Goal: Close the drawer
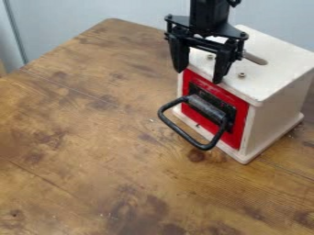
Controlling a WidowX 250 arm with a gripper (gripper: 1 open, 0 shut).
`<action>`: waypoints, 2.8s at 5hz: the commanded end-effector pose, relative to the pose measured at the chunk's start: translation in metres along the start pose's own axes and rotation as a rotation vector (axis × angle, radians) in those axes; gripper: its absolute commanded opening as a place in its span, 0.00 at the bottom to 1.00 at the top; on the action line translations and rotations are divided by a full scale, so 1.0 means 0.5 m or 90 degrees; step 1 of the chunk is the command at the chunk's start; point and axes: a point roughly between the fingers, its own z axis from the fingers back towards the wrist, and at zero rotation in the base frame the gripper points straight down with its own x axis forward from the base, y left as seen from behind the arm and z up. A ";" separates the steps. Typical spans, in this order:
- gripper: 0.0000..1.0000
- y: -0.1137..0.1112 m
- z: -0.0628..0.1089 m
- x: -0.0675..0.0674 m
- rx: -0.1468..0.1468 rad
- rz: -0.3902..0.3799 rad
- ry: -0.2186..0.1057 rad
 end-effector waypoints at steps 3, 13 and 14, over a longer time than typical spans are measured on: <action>1.00 0.037 0.076 -0.004 -0.002 0.021 -0.051; 1.00 -0.005 0.029 -0.002 -0.002 -0.007 -0.025; 1.00 -0.010 0.023 -0.002 -0.002 -0.012 -0.021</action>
